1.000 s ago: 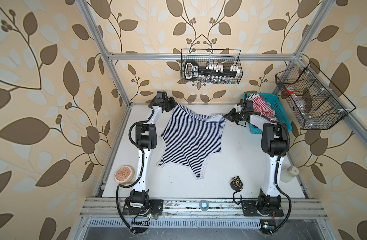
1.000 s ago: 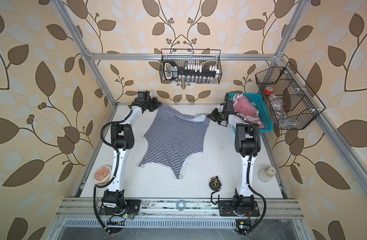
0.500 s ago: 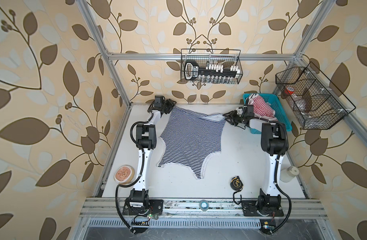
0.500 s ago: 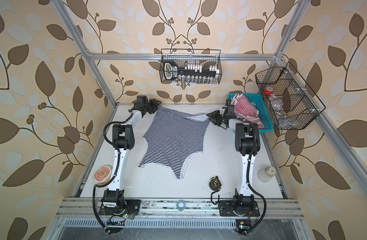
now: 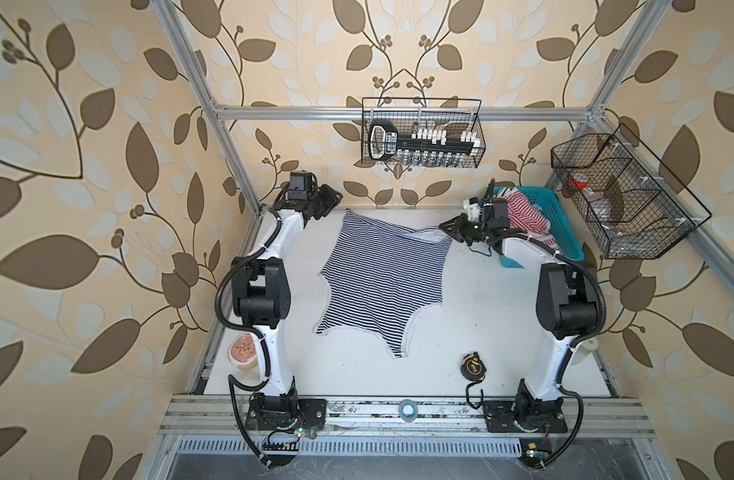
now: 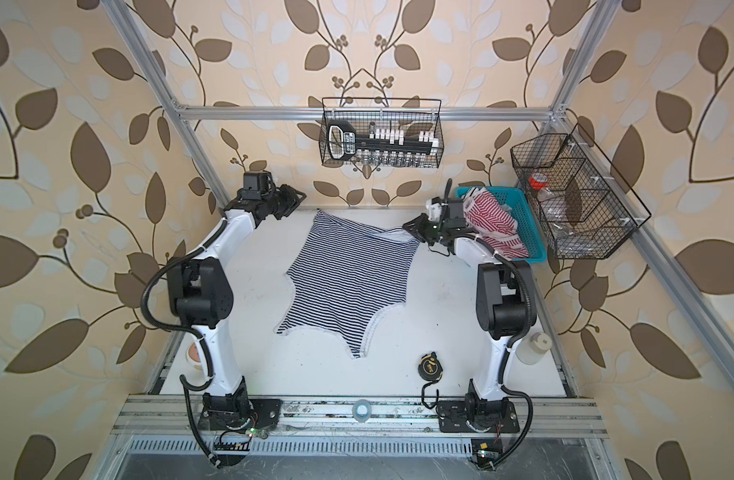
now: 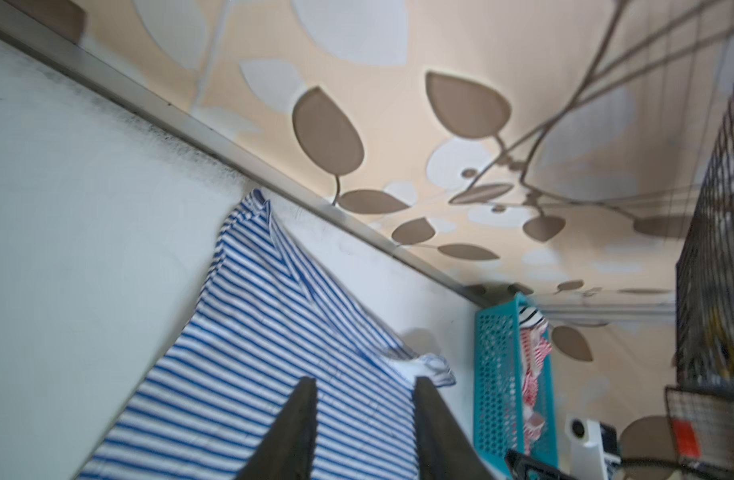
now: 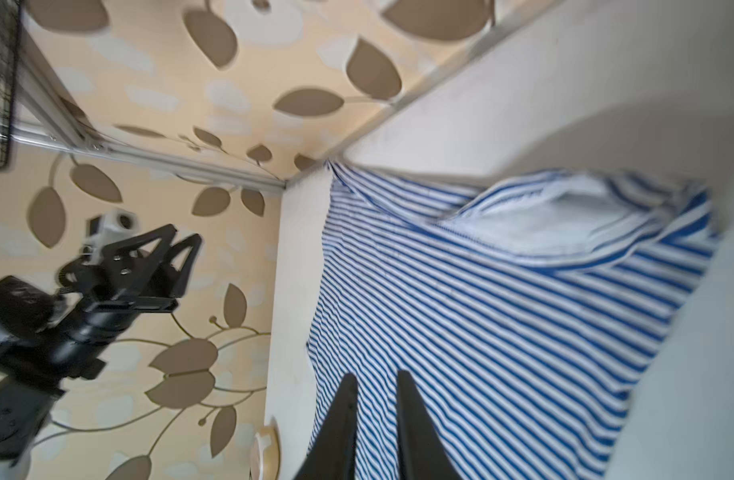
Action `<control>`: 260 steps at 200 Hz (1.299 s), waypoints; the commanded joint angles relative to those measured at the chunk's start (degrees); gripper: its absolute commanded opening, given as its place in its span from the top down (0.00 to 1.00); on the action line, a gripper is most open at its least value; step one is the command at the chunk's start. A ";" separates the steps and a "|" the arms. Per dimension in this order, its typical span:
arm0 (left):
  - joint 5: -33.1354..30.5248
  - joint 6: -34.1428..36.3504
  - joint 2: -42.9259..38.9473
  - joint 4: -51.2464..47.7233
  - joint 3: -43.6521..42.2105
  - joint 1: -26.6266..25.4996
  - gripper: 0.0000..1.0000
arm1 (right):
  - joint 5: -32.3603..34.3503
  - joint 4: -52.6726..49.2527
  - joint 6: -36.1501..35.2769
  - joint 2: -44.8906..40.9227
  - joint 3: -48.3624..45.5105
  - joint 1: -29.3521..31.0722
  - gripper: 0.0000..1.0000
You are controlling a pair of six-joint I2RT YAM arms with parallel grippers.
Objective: Fold and stack the tank tops
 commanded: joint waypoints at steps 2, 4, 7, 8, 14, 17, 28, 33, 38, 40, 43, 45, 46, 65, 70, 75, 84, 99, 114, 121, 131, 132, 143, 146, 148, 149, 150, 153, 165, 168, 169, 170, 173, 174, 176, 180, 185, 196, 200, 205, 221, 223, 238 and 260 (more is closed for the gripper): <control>-3.49 5.48 -2.95 -11.14 -8.22 -3.88 0.83 | 5.14 -15.55 -13.85 2.77 -0.04 5.20 0.97; -3.49 5.69 -3.10 -11.69 -8.72 -4.07 0.84 | 5.65 -15.93 -14.35 3.00 0.01 5.58 0.99; -3.45 5.96 -3.27 -12.30 -9.28 -4.34 0.87 | 6.20 -16.63 -14.91 3.20 -0.03 6.06 1.00; -3.43 6.02 -3.34 -12.66 -9.42 -4.43 0.88 | 6.45 -16.87 -15.15 3.30 -0.03 6.26 1.00; -3.26 6.38 -3.33 -14.74 -9.95 -4.75 0.94 | 8.01 -17.92 -16.30 3.89 -0.16 7.24 1.00; -3.28 6.46 -3.32 -15.79 -10.20 -4.84 0.97 | 8.99 -18.25 -16.84 4.03 -0.25 7.65 1.00; -3.09 6.44 -3.25 -17.61 -11.66 -5.12 1.00 | 12.37 -18.74 -18.20 4.32 -1.34 9.16 1.00; -3.06 6.29 -3.32 -17.81 -12.62 -5.24 1.00 | 13.74 -18.87 -18.76 4.36 -1.87 9.52 1.00; -3.05 6.32 -3.49 -17.90 -13.55 -5.30 1.00 | 14.70 -19.11 -19.26 4.41 -2.32 9.96 1.00; -3.06 6.45 -3.55 -17.98 -13.90 -5.37 1.00 | 15.05 -19.24 -19.44 4.44 -2.50 10.09 1.00; -3.14 6.56 -3.52 -18.18 -14.30 -5.39 1.00 | 15.50 -19.35 -19.70 4.49 -2.74 10.29 1.00; -3.25 6.73 -3.60 -18.31 -14.53 -5.41 1.00 | 15.75 -19.45 -19.83 4.57 -2.86 10.39 1.00; -3.33 6.76 -3.60 -18.44 -14.64 -5.40 1.00 | 15.93 -19.56 -19.94 4.60 -2.94 10.40 1.00; -5.19 8.02 -3.17 -21.51 -15.55 -5.61 1.00 | 20.08 -21.49 -22.17 4.70 -4.04 11.34 1.00; -5.45 8.38 -2.83 -22.22 -15.70 -5.65 1.00 | 21.05 -21.93 -22.76 4.63 -4.28 11.53 1.00; -5.79 8.73 -2.41 -23.01 -15.65 -5.65 1.00 | 21.87 -22.25 -23.32 4.54 -4.68 11.71 1.00; -7.03 9.33 -1.22 -24.58 -15.48 -5.67 1.00 | 22.75 -22.69 -24.19 4.39 -5.33 12.00 1.00; -10.02 9.88 1.14 -26.88 -14.48 -5.65 1.00 | 23.91 -23.25 -25.14 4.08 -6.66 12.39 1.00; -10.62 10.13 3.74 -27.57 -13.73 -5.68 1.00 | 25.12 -23.35 -25.91 3.68 -8.35 12.77 1.00; -10.48 10.22 4.93 -27.69 -13.33 -5.65 1.00 | 25.24 -23.53 -26.11 3.64 -8.92 12.86 1.00; -10.99 10.40 6.83 -28.21 -12.45 -5.66 1.00 | 25.32 -23.78 -26.21 3.35 -10.04 13.12 1.00; -11.07 10.40 6.98 -28.26 -12.37 -5.70 1.00 | 25.32 -23.83 -26.21 3.33 -10.13 13.13 1.00; -12.10 10.70 9.00 -29.19 -10.69 -5.57 1.00 | 25.64 -23.96 -26.20 2.67 -11.02 13.47 1.00; -12.35 10.87 9.46 -29.46 -10.29 -5.52 1.00 | 25.81 -23.97 -26.20 2.45 -12.19 13.56 1.00; -12.61 11.02 9.80 -29.72 -9.90 -5.49 1.00 | 25.91 -23.95 -26.23 2.26 -12.72 13.69 1.00; -12.71 11.06 9.91 -29.81 -9.69 -5.48 1.00 | 25.93 -23.96 -26.17 2.17 -12.88 13.72 1.00; -12.81 11.12 10.19 -29.94 -9.45 -5.48 1.00 | 25.98 -24.01 -26.19 2.12 -13.05 13.79 1.00; -13.12 11.31 10.74 -30.42 -8.91 -5.40 1.00 | 26.07 -24.01 -26.18 1.84 -13.48 13.91 1.00; -14.53 12.11 13.14 -33.12 -5.33 -5.08 1.00 | 25.99 -24.98 -26.10 0.97 -14.96 14.54 1.00; -14.93 12.43 13.82 -34.05 -4.18 -5.04 1.00 | 25.99 -25.30 -26.17 0.75 -15.33 14.69 1.00; -15.10 12.47 13.99 -34.30 -3.84 -5.04 1.00 | 25.97 -25.47 -26.14 0.67 -15.42 14.75 1.00; -15.23 12.53 14.30 -34.56 -3.41 -4.99 1.00 | 25.87 -25.60 -26.13 0.63 -15.55 14.83 1.00; -15.76 12.77 14.84 -35.40 -2.47 -4.95 1.00 | 25.79 -25.88 -26.15 0.34 -15.95 15.00 1.00; -15.87 12.86 15.11 -35.64 -2.15 -4.95 1.00 | 25.83 -25.94 -26.13 0.24 -16.03 15.13 1.00; -16.06 13.12 15.43 -36.12 -1.41 -4.97 1.00 | 25.76 -26.05 -26.03 0.06 -16.32 15.20 1.00; -16.64 13.56 16.22 -37.01 0.02 -4.95 1.00 | 25.81 -26.28 -25.87 -0.23 -16.96 15.42 1.00; -16.99 14.03 17.01 -37.96 1.49 -4.96 1.00 | 25.69 -26.44 -25.57 -0.60 -17.73 15.87 1.00; -17.45 15.05 18.70 -39.71 4.78 -4.95 1.00 | 25.04 -26.52 -24.98 -1.56 -19.49 16.81 1.00; -17.46 15.51 19.31 -40.33 6.02 -4.95 1.00 | 24.79 -26.48 -24.56 -1.89 -20.05 17.31 1.00; -17.56 15.94 20.14 -41.09 7.48 -4.95 1.00 | 24.54 -26.44 -24.05 -2.24 -20.89 17.94 1.00; -17.85 17.36 22.95 -43.66 12.64 -4.95 1.00 | 23.14 -26.10 -22.06 -3.24 -23.01 20.70 1.00; -17.94 17.61 23.39 -44.00 13.30 -4.95 1.00 | 22.89 -26.04 -21.72 -3.34 -23.25 21.03 1.00; -18.40 18.88 26.07 -46.14 18.36 -4.95 1.00 | 20.52 -24.90 -18.68 -4.23 -25.43 24.03 0.99; -19.56 20.60 29.83 -48.81 25.98 -4.95 1.00 | 16.37 -20.79 -13.09 -5.76 -28.47 28.43 0.94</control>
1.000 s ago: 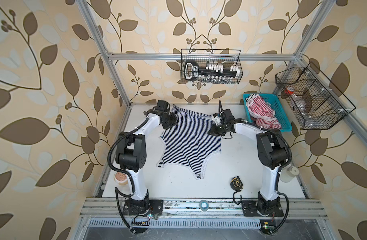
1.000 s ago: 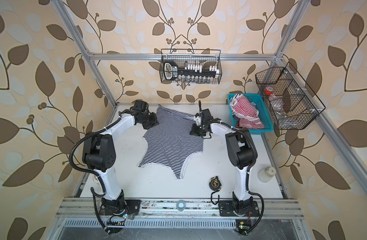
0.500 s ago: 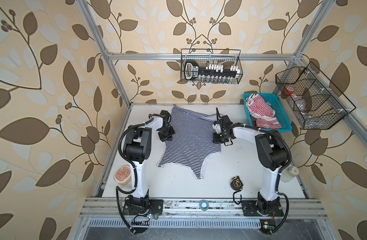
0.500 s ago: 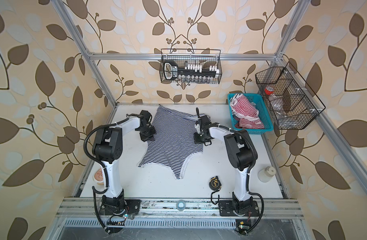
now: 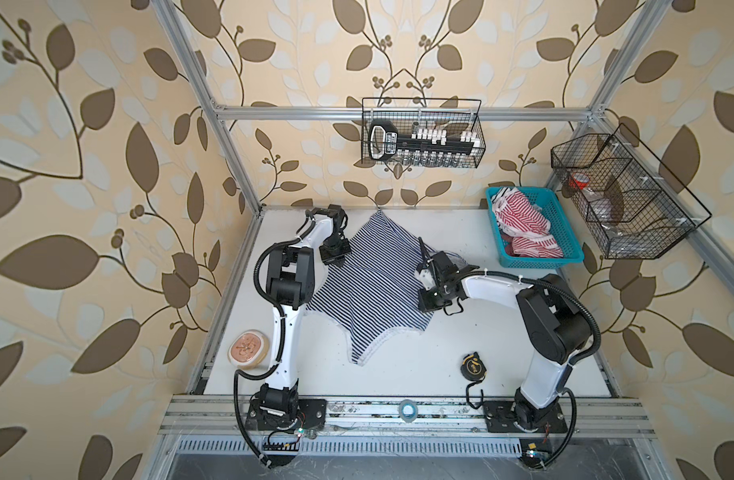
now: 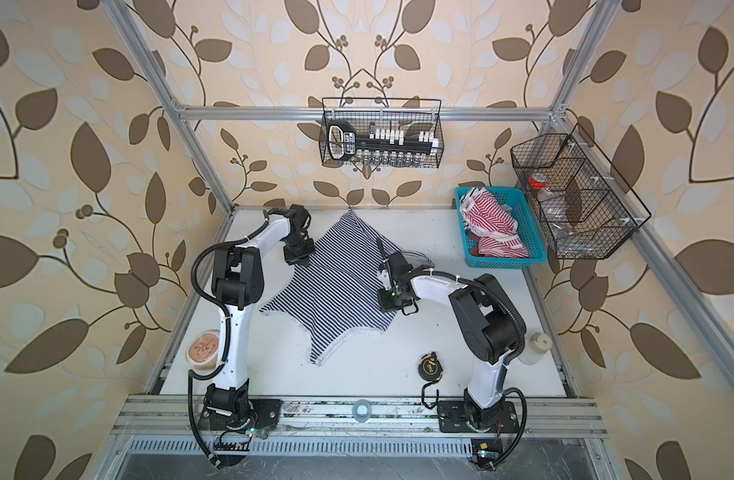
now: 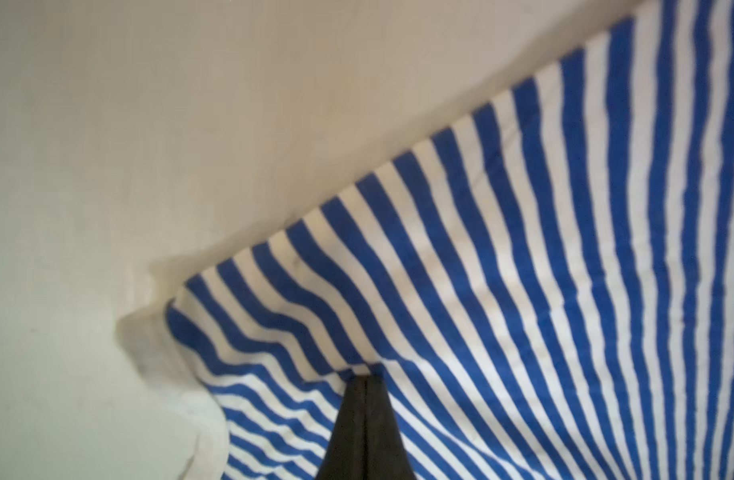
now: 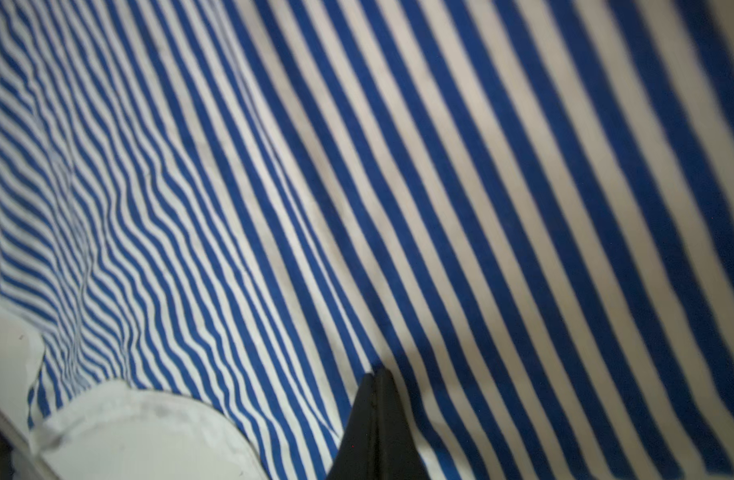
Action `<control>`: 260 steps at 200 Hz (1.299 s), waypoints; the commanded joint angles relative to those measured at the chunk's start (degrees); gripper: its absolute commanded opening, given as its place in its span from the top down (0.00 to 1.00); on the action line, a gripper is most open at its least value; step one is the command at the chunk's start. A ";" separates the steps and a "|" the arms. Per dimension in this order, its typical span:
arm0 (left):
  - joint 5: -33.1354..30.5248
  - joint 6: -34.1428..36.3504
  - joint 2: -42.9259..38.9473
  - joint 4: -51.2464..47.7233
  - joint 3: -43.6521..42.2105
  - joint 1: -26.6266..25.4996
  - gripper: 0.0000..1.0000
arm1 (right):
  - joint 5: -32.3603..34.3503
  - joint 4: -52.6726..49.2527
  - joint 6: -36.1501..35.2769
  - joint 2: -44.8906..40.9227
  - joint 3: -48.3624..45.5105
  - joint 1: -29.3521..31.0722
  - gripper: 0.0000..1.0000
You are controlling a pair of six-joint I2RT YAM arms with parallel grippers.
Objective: Fold and stack the tank tops
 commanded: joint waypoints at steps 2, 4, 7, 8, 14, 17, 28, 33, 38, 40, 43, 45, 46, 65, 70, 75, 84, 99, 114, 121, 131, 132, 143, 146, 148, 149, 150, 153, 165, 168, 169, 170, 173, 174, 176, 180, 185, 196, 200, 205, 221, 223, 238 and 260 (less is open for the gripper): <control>-4.06 3.85 4.39 -5.79 7.62 0.30 1.00 | -4.46 -3.84 6.96 1.75 -6.08 4.79 0.94; -4.16 4.04 4.78 -6.13 8.28 0.30 1.00 | -4.74 -3.48 7.61 1.61 -6.34 5.36 0.93; -4.25 4.15 5.37 -6.54 9.35 0.30 1.00 | -5.16 -2.87 8.34 1.46 -6.50 5.96 0.92; -4.27 4.19 5.50 -6.70 9.72 0.30 1.00 | -5.31 -2.69 8.46 1.45 -6.57 6.04 0.92; -4.20 4.57 6.63 -7.41 11.80 0.30 1.00 | -6.12 -1.56 10.10 1.19 -6.74 7.44 0.91; -4.04 4.69 7.10 -7.72 12.74 0.30 1.00 | -6.67 -0.94 10.80 1.14 -6.87 8.16 0.90; -3.37 5.04 8.93 -8.26 15.99 0.30 1.00 | -8.20 1.09 13.10 1.12 -6.54 10.45 0.88; -2.65 5.12 9.47 -8.20 17.03 0.28 1.00 | -8.97 2.15 14.30 1.29 -6.35 11.47 0.88; -1.99 5.19 10.08 -7.98 17.93 0.29 1.00 | -9.87 3.38 15.47 1.38 -6.15 12.40 0.88; -1.78 5.23 10.22 -7.84 18.22 0.30 1.00 | -10.18 3.78 15.93 1.47 -6.07 12.73 0.88; -1.41 5.24 10.50 -7.64 18.69 0.30 1.00 | -10.82 4.83 16.62 1.57 -6.04 13.21 0.87; -1.06 5.20 10.61 -7.34 18.90 0.30 1.00 | -11.34 5.37 17.05 1.72 -5.96 13.57 0.87; -0.96 5.19 10.67 -7.23 18.93 0.30 1.00 | -11.61 5.74 17.35 1.76 -5.99 13.67 0.87; 1.93 5.36 11.26 -3.47 19.34 0.30 1.00 | -16.66 13.16 22.44 3.29 -5.68 15.61 0.85; 2.71 5.37 11.40 -2.48 19.45 0.29 1.00 | -18.08 15.11 23.71 3.83 -5.67 16.02 0.85; 3.41 5.41 11.55 -1.50 19.51 0.30 1.00 | -19.76 17.83 25.29 4.39 -5.74 16.38 0.84; 4.67 5.37 11.80 0.28 19.65 0.28 1.00 | -22.50 22.71 28.43 5.46 -5.95 16.95 0.84; 5.69 5.50 12.67 2.10 21.03 0.30 1.00 | -25.48 28.03 31.68 6.93 -4.75 17.72 0.78; 6.03 5.22 13.14 3.09 23.34 0.30 1.00 | -26.44 27.90 31.41 6.78 -2.26 17.78 0.75; 6.50 4.91 12.59 3.96 23.94 0.30 1.00 | -26.43 27.01 30.63 5.95 -1.03 17.42 0.73; 7.48 4.20 11.06 5.80 23.86 0.29 1.00 | -26.02 24.94 29.54 4.28 0.51 16.45 0.71; 7.53 4.17 10.86 6.06 23.83 0.30 1.00 | -25.97 24.75 29.48 4.09 0.58 16.39 0.71; 8.42 3.33 8.20 8.34 23.09 0.30 1.00 | -24.97 22.45 28.09 1.31 1.57 14.74 0.68; 8.52 3.22 7.42 8.96 22.83 0.30 1.00 | -24.63 21.75 27.59 0.44 1.77 14.22 0.68; 8.61 3.11 6.81 9.36 22.66 0.25 1.00 | -24.46 21.16 27.31 -0.17 1.90 13.87 0.67; 8.62 3.10 6.58 9.51 22.57 0.28 1.00 | -24.36 20.84 27.04 -0.46 1.98 13.69 0.67; 8.63 3.04 6.24 9.68 22.48 0.29 1.00 | -24.22 20.51 26.78 -0.78 2.07 13.51 0.67; 8.51 2.94 5.32 10.18 22.15 0.30 1.00 | -23.94 19.73 26.05 -1.69 2.34 12.91 0.66; 8.21 2.73 1.05 12.53 19.95 0.29 1.00 | -22.24 14.63 23.02 -5.26 3.25 10.15 0.65; 8.13 2.68 -0.14 13.13 19.23 0.30 1.00 | -21.71 13.30 22.41 -6.29 3.41 9.30 0.65; 8.12 2.66 -0.41 13.33 19.01 0.30 1.00 | -21.54 12.87 22.04 -6.47 3.48 9.08 0.64; 8.11 2.65 -0.86 13.52 18.81 0.30 1.00 | -21.36 12.43 21.69 -6.86 3.52 8.84 0.64; 8.07 2.64 -1.87 14.17 18.05 0.30 1.00 | -20.78 11.34 20.74 -7.78 3.74 8.01 0.64; 8.04 2.64 -2.34 14.33 17.85 0.30 1.00 | -20.59 10.79 20.59 -8.09 3.78 7.86 0.63; 7.96 2.68 -3.01 14.68 17.35 0.30 1.00 | -20.16 9.78 19.78 -8.61 4.01 7.11 0.63; 7.90 2.64 -4.37 15.15 16.41 0.30 1.00 | -19.16 7.91 18.35 -9.71 4.27 6.10 0.62; 7.57 2.67 -5.88 15.45 15.42 0.30 1.00 | -17.73 5.46 16.48 -10.81 4.78 4.46 0.62; 6.91 2.58 -9.15 14.59 13.09 0.25 1.00 | -13.81 -0.37 12.24 -12.19 6.34 1.16 0.62; 6.81 2.43 -10.41 14.23 11.98 0.29 1.00 | -12.74 -2.31 10.90 -12.23 7.04 0.01 0.62; 6.86 2.17 -11.86 13.80 10.27 0.23 1.00 | -10.66 -5.17 8.71 -12.13 8.03 -1.30 0.62; 8.01 1.49 -17.26 14.04 1.55 -0.09 1.00 | -3.14 -12.69 3.00 -9.99 10.93 -4.20 0.64; 8.15 1.45 -18.02 14.30 0.18 -0.17 1.00 | -2.22 -13.36 2.46 -9.57 12.48 -4.40 0.64; 8.22 0.42 -23.01 16.70 -11.20 -1.14 1.00 | 4.27 -18.28 -0.67 -5.72 16.52 -5.47 0.60; 7.76 -1.73 -27.45 19.38 -23.33 -3.16 1.00 | 9.14 -21.08 -3.61 -0.50 21.33 -5.47 0.56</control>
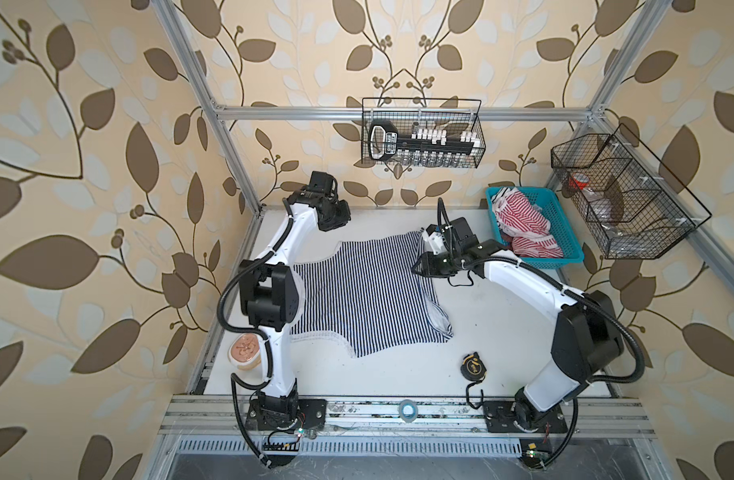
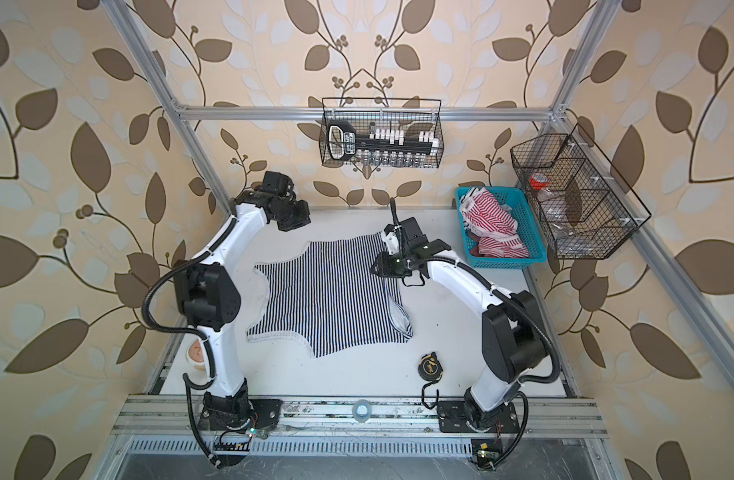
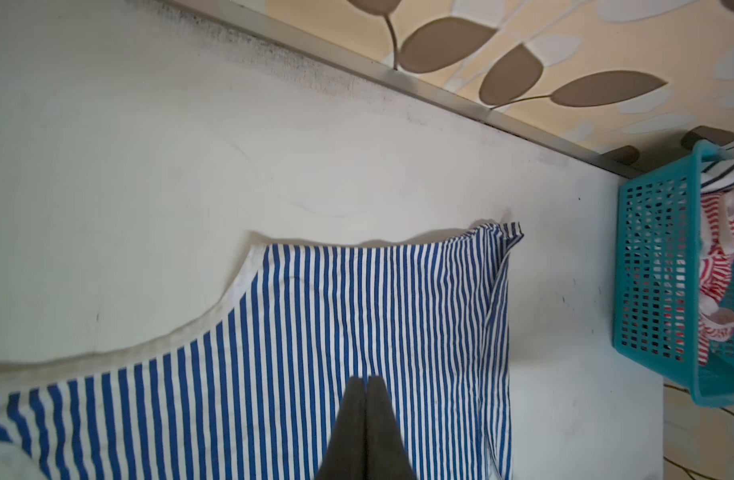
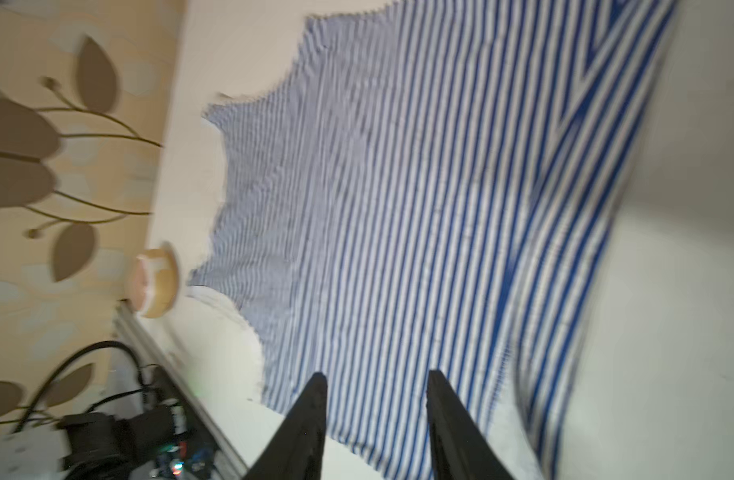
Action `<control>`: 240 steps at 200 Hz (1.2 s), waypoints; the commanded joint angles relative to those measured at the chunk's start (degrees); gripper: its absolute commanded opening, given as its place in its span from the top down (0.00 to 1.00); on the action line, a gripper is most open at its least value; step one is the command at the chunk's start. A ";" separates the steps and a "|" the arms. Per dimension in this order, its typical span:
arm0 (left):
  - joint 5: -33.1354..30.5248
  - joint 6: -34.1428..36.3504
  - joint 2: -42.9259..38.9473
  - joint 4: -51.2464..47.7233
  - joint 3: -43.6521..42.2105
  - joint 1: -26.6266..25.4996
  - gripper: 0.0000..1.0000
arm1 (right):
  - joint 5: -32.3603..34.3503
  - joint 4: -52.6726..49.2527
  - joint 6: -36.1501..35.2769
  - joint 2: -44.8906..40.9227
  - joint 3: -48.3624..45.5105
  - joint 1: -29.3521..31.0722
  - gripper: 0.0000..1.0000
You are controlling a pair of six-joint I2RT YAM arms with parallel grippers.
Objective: Fold and stack the tank tops
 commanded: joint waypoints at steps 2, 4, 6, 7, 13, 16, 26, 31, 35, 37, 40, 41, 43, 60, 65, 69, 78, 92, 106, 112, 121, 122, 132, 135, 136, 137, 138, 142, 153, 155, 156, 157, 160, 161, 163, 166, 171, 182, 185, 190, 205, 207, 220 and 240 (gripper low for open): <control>0.54 -2.98 -2.04 1.58 -11.28 -2.55 1.00 | 10.69 -11.18 -8.02 6.09 4.34 0.43 0.56; 0.49 -3.14 -2.23 1.60 -11.88 -2.74 1.00 | 10.76 -11.21 -8.17 6.52 4.64 0.43 0.56; 0.50 -3.20 -2.34 1.65 -12.60 -2.98 1.00 | 11.10 -11.21 -8.32 6.83 4.87 0.43 0.55; 0.50 -3.26 -2.37 1.67 -12.88 -3.08 1.00 | 11.20 -11.21 -8.40 7.04 5.04 0.43 0.55; 0.51 -3.21 -2.42 1.48 -14.33 -3.83 1.00 | 11.99 -11.32 -8.65 8.20 5.99 0.43 0.55; 0.43 -3.16 -2.35 1.24 -14.79 -4.14 1.00 | 12.42 -11.57 -8.80 8.79 6.53 0.39 0.54; 0.05 -2.65 -1.73 -0.19 -15.53 -5.35 1.00 | 13.21 -12.24 -9.48 10.71 8.16 0.40 0.54; -0.29 -2.38 -1.31 -0.97 -15.68 -5.98 1.00 | 13.49 -12.47 -9.75 11.65 8.80 0.41 0.53; -0.43 -2.02 -0.89 -1.54 -15.89 -6.48 1.00 | 13.67 -12.60 -9.88 12.30 9.26 0.43 0.53; -0.52 -1.84 -0.80 -1.82 -16.00 -6.73 1.00 | 13.72 -12.57 -9.96 12.63 9.39 0.43 0.53; -0.75 -1.67 -0.45 -2.08 -16.10 -7.04 1.00 | 13.76 -12.59 -10.04 13.06 9.70 0.43 0.53; -0.78 -1.57 -0.42 -2.17 -16.12 -7.17 1.00 | 13.76 -12.61 -10.10 13.15 9.78 0.39 0.53; -0.83 -1.51 -0.19 -2.30 -16.25 -7.36 1.00 | 13.77 -12.60 -10.14 13.34 9.85 0.35 0.53; -1.34 -1.43 1.07 -2.83 -17.38 -8.44 1.00 | 13.88 -12.46 -10.56 15.24 10.65 0.68 0.52; -1.26 -1.60 1.40 -2.79 -17.73 -8.58 1.00 | 13.99 -12.29 -10.49 15.55 10.66 0.78 0.52; -1.14 -1.72 1.61 -2.70 -17.97 -8.63 1.00 | 14.03 -12.18 -10.53 15.76 10.66 0.84 0.52; -1.24 -2.05 1.90 -2.41 -18.69 -8.72 1.00 | 14.27 -11.97 -10.51 16.22 10.66 1.11 0.51; -1.66 -2.21 2.33 -2.08 -19.44 -8.72 1.00 | 14.72 -11.74 -10.52 17.05 10.57 1.47 0.51; -2.54 -1.87 2.98 -2.47 -19.56 -8.72 1.00 | 15.08 -11.56 -10.64 18.06 10.62 1.89 0.51; -2.82 -1.82 3.27 -2.69 -19.53 -8.72 1.00 | 15.31 -11.40 -10.68 18.56 10.59 2.00 0.51; -3.13 -1.60 3.64 -2.94 -19.58 -8.72 1.00 | 15.42 -11.22 -10.77 19.43 10.66 2.14 0.51; -3.16 -1.62 3.69 -2.95 -19.58 -8.72 1.00 | 15.47 -11.22 -10.77 19.50 10.66 2.17 0.51; -3.28 -1.51 4.06 -3.01 -19.79 -8.72 1.00 | 15.51 -11.22 -10.71 20.44 10.83 2.24 0.51; -3.28 -1.46 4.19 -3.02 -19.91 -8.72 1.00 | 15.52 -11.22 -10.67 20.60 10.88 2.25 0.51; -3.28 -1.46 4.19 -3.04 -19.92 -8.72 1.00 | 15.52 -11.17 -10.67 20.65 10.90 2.26 0.52; -3.28 -1.42 4.23 -3.04 -19.92 -8.72 1.00 | 15.52 -11.15 -10.68 20.72 10.91 2.27 0.52; -3.24 -1.44 4.23 -3.05 -19.93 -8.72 1.00 | 15.52 -11.14 -10.68 20.80 10.92 2.27 0.52; -3.27 -1.45 4.35 -3.05 -20.01 -8.72 1.00 | 15.56 -11.08 -10.68 21.02 10.92 2.28 0.52; -3.28 -1.40 4.70 -3.01 -20.34 -8.72 1.00 | 15.86 -10.97 -10.62 21.47 10.92 2.31 0.54; -3.32 -1.38 4.75 -2.97 -20.36 -8.72 1.00 | 15.87 -10.96 -10.62 21.60 10.86 2.35 0.54; -3.35 -1.38 4.82 -2.97 -20.36 -8.76 1.00 | 15.87 -10.91 -10.61 21.63 10.85 2.36 0.54; -3.36 -1.38 4.85 -2.96 -20.41 -8.74 1.00 | 15.92 -10.89 -10.65 21.65 10.84 2.36 0.55; -3.37 -1.38 4.95 -2.96 -20.45 -8.72 1.00 | 16.08 -10.84 -10.65 21.73 10.84 2.39 0.56; -3.37 -1.38 4.96 -2.96 -20.45 -8.72 1.00 | 16.15 -10.85 -10.67 21.79 10.84 2.38 0.56; -3.37 -1.38 5.08 -2.96 -20.50 -8.72 1.00 | 16.25 -10.82 -10.61 21.83 10.84 2.37 0.57; -3.44 -1.27 5.14 -2.98 -20.49 -8.72 1.00 | 16.44 -10.86 -10.61 21.92 10.88 2.37 0.58; -3.52 -1.27 5.39 -3.05 -20.54 -8.72 1.00 | 16.62 -10.87 -10.53 22.09 10.92 2.36 0.60; -3.54 -1.09 5.70 -3.14 -20.63 -8.72 1.00 | 17.11 -10.95 -10.59 22.44 10.92 2.28 0.64; -3.62 -1.10 5.79 -3.18 -20.67 -8.72 1.00 | 17.23 -10.95 -10.63 22.46 10.92 2.28 0.65; -3.71 -1.06 5.99 -3.14 -20.65 -8.72 1.00 | 17.23 -10.95 -10.56 22.61 10.89 2.13 0.66; -4.25 -0.86 6.53 -3.64 -20.55 -8.72 1.00 | 16.89 -11.04 -10.42 22.54 10.60 1.46 0.71; -4.36 -0.85 6.57 -3.70 -20.52 -8.72 1.00 | 16.75 -11.04 -10.38 22.48 10.51 1.35 0.71; -4.93 -0.58 6.94 -4.06 -20.44 -8.72 1.00 | 16.37 -10.47 -10.20 21.58 9.67 0.51 0.78; -5.59 -0.36 7.34 -4.37 -20.39 -8.72 1.00 | 15.64 -9.92 -9.99 20.10 8.28 -0.90 0.86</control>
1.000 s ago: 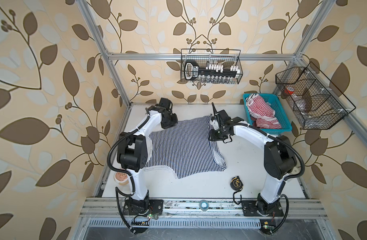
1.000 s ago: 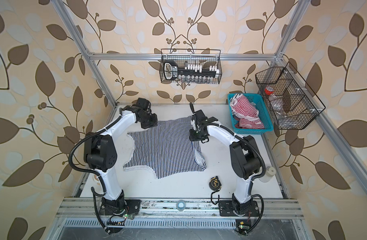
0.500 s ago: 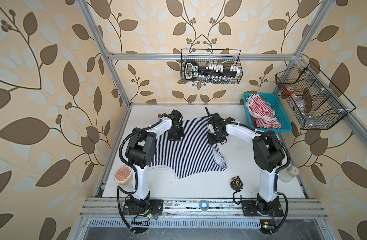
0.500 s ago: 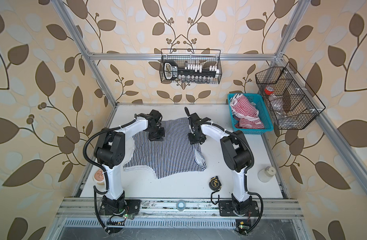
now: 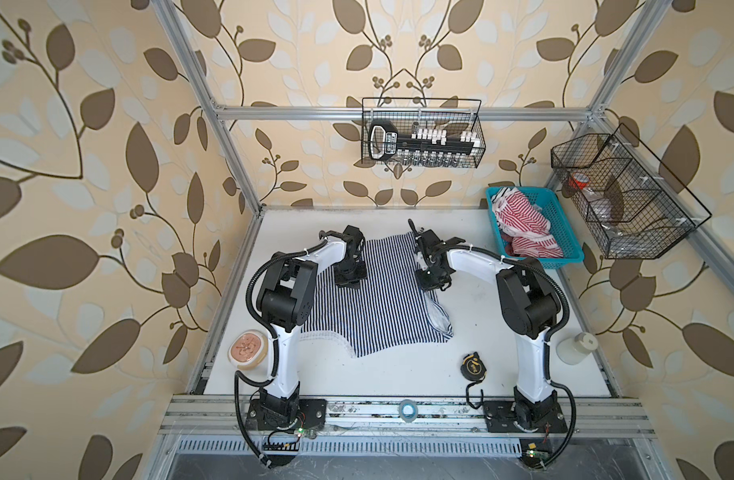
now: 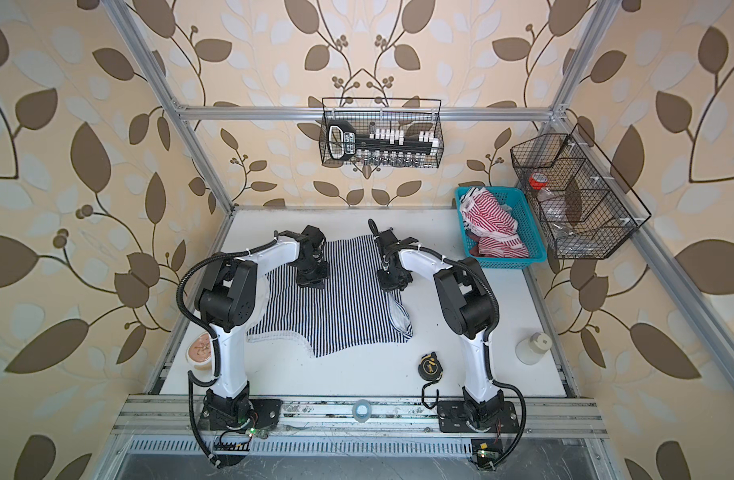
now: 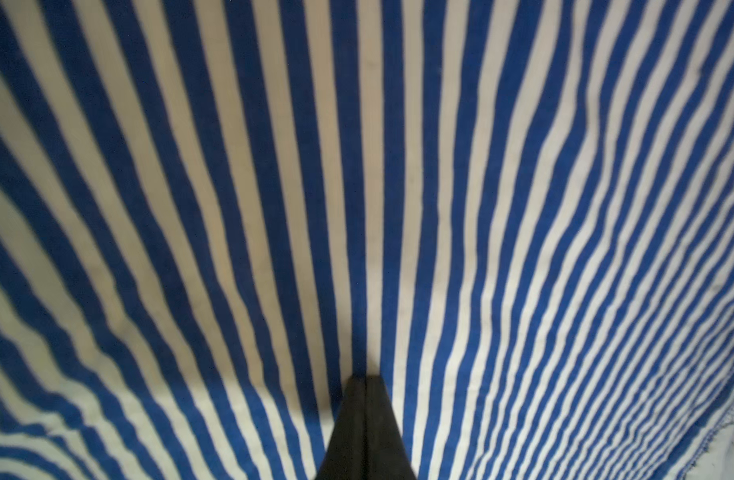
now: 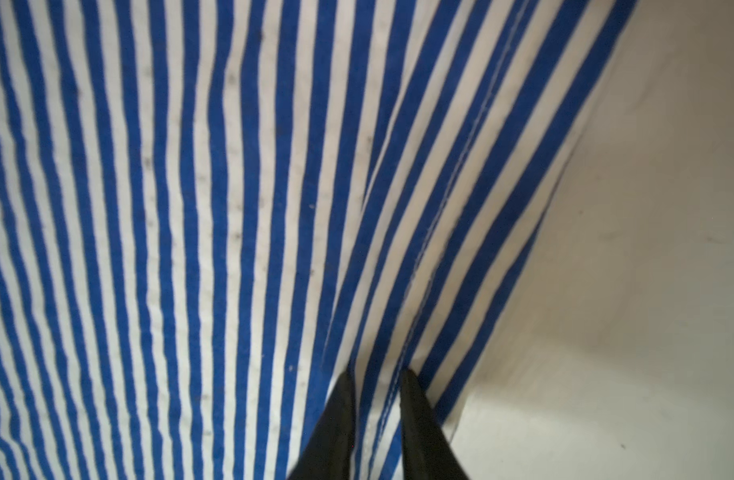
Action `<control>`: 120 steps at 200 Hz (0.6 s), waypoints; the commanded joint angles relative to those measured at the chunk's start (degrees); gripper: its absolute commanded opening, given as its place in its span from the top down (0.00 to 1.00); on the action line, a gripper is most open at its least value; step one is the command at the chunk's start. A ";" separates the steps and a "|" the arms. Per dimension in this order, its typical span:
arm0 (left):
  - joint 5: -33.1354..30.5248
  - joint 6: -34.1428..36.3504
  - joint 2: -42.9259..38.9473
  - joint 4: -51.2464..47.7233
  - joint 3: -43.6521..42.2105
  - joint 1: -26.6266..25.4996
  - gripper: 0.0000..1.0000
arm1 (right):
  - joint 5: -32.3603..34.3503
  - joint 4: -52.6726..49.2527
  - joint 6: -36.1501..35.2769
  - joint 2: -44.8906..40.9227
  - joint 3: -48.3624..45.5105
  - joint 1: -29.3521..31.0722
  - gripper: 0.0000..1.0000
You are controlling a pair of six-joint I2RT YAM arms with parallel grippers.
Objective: Fold and stack the tank tops
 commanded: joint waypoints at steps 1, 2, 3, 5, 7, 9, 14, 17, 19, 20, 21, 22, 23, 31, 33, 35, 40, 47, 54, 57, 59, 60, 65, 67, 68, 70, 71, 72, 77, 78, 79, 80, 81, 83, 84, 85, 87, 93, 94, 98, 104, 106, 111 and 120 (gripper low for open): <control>-2.36 0.93 0.83 -2.23 -0.31 0.25 1.00 | -0.48 0.08 -0.54 -0.96 -1.31 -1.77 0.86; -2.40 0.89 0.88 -2.23 -0.33 0.27 1.00 | -0.51 0.13 -0.54 -1.05 -1.38 -1.85 0.86; -2.42 0.92 0.90 -2.23 -0.34 0.23 1.00 | -0.57 0.20 -0.54 -1.14 -1.45 -1.94 0.86; -2.50 0.94 0.92 -2.23 -0.39 0.25 1.00 | -0.61 0.32 -0.54 -1.31 -1.62 -2.11 0.87; -2.52 0.90 0.97 -2.23 -0.38 0.28 1.00 | -0.74 0.32 -0.54 -1.49 -1.75 -2.25 0.87; -2.50 0.93 1.02 -2.23 -0.38 0.29 1.00 | -0.85 0.35 -0.54 -1.60 -1.89 -2.39 0.89; -2.63 0.97 1.22 -2.30 -0.43 0.29 1.00 | -1.04 0.58 -0.54 -2.02 -2.32 -2.79 0.93; -2.63 0.95 1.34 -2.31 -0.43 0.29 1.00 | -1.19 0.66 -0.54 -2.20 -2.51 -3.05 0.95; -2.68 0.95 1.42 -2.31 -0.39 0.29 1.00 | -1.23 0.74 -0.54 -2.33 -2.65 -3.18 0.96; -2.69 0.95 1.44 -2.31 -0.41 0.29 1.00 | -1.28 0.77 -0.54 -2.39 -2.71 -3.22 0.96; -2.65 0.95 1.44 -2.36 -0.42 0.29 1.00 | -1.31 0.78 -0.54 -2.51 -2.82 -3.33 0.97; -2.68 0.95 1.45 -2.38 -0.43 0.29 1.00 | -1.32 0.83 -0.54 -2.57 -2.88 -3.42 0.97; -2.74 0.95 1.49 -2.39 -0.43 0.29 1.00 | -1.33 0.81 -0.58 -2.56 -2.95 -3.47 0.98; -2.87 1.05 1.72 -2.40 -0.44 0.29 1.00 | -1.58 1.05 -0.53 -3.10 -3.51 -4.18 1.00; -2.90 1.10 1.78 -2.40 -0.41 0.29 1.00 | -1.59 1.06 -0.58 -3.14 -3.58 -4.39 1.00; -2.97 1.05 1.84 -2.40 -0.50 0.29 1.00 | -1.66 1.10 -0.55 -3.29 -3.73 -4.57 1.00; -3.09 1.11 1.96 -2.46 -0.51 0.29 1.00 | -1.74 1.12 -0.65 -3.46 -4.03 -5.01 1.00; -3.26 1.13 2.03 -2.49 -0.57 0.29 1.00 | -1.81 1.28 -0.72 -3.65 -4.44 -5.74 1.00; -3.44 1.24 2.17 -2.57 -0.53 0.38 1.00 | -1.99 1.40 -0.73 -3.83 -4.96 -6.48 1.00; -3.53 1.30 2.23 -2.62 -0.58 0.36 1.00 | -2.07 1.48 -0.67 -3.90 -5.14 -6.77 1.00; -3.50 1.30 2.26 -2.65 -0.60 0.37 1.00 | -2.15 1.54 -0.75 -3.98 -5.31 -6.97 1.00; -3.59 1.30 2.30 -2.66 -0.61 0.37 1.00 | -2.23 1.56 -0.78 -3.96 -5.35 -7.05 1.00; -3.66 1.43 2.35 -2.73 -0.53 0.46 1.00 | -2.51 1.63 -0.72 -4.10 -5.75 -7.62 1.00; -3.67 1.40 2.40 -2.75 -0.59 0.46 1.00 | -2.59 1.66 -0.74 -4.12 -5.88 -7.82 1.00; -3.71 1.43 2.41 -2.75 -0.60 0.46 1.00 | -2.62 1.67 -0.77 -4.12 -5.95 -7.91 1.00; -3.81 1.42 2.39 -2.75 -0.54 0.47 1.00 | -2.68 1.74 -0.73 -4.20 -6.10 -8.11 1.00; -3.83 1.40 2.41 -2.75 -0.53 0.47 1.00 | -2.71 1.75 -0.72 -4.21 -6.19 -8.28 1.00; -3.79 1.44 2.37 -2.75 -0.53 0.47 1.00 | -2.72 1.76 -0.72 -4.17 -6.28 -8.40 1.00; -3.76 1.46 2.47 -2.82 -0.50 0.55 1.00 | -2.97 1.85 -0.71 -4.27 -6.66 -8.98 0.99; -3.85 1.47 2.44 -2.83 -0.51 0.60 1.00 | -2.98 1.89 -0.76 -4.28 -6.73 -9.11 0.99; -3.85 1.47 2.47 -2.84 -0.52 0.62 1.00 | -2.99 1.91 -0.74 -4.29 -6.81 -9.21 0.99; -3.85 1.52 2.49 -2.84 -0.52 0.63 1.00 | -3.04 1.93 -0.73 -4.25 -6.89 -9.36 0.99; -3.85 1.54 2.45 -2.88 -0.52 0.64 1.00 | -3.07 1.93 -0.63 -4.23 -6.98 -9.43 0.99; -3.91 1.55 2.45 -2.85 -0.52 0.64 1.00 | -3.13 1.94 -0.63 -4.28 -7.15 -9.70 0.99; -3.92 1.51 2.48 -2.85 -0.52 0.64 1.00 | -3.11 1.94 -0.63 -4.25 -7.24 -9.86 0.99; -3.93 1.54 2.49 -2.84 -0.52 0.68 1.00 | -3.14 1.98 -0.63 -4.27 -7.33 -9.94 0.99; -3.98 1.58 2.48 -2.84 -0.57 0.72 1.00 | -3.13 2.01 -0.63 -4.36 -7.51 -10.22 0.99; -4.03 1.59 2.59 -2.93 -0.55 0.75 1.00 | -3.26 2.15 -0.54 -4.44 -8.03 -10.89 0.97; -4.02 1.57 2.59 -2.93 -0.53 0.78 1.00 | -3.22 2.18 -0.54 -4.46 -8.12 -11.03 0.96; -4.02 1.64 2.59 -2.93 -0.55 0.81 1.00 | -3.35 2.31 -0.54 -4.52 -8.55 -11.54 0.94; -4.03 1.70 2.54 -3.01 -0.50 0.90 1.00 | -3.46 2.60 -0.55 -4.60 -9.12 -12.26 0.91; -4.07 1.66 2.56 -3.02 -0.52 0.90 1.00 | -3.49 2.68 -0.54 -4.64 -9.34 -12.52 0.90; -4.08 1.65 2.65 -3.02 -0.52 0.90 1.00 | -3.59 2.88 -0.50 -4.76 -9.79 -13.13 0.87; -4.06 1.74 2.64 -3.02 -0.52 0.98 1.00 | -3.57 3.07 -0.46 -4.91 -10.38 -14.18 0.84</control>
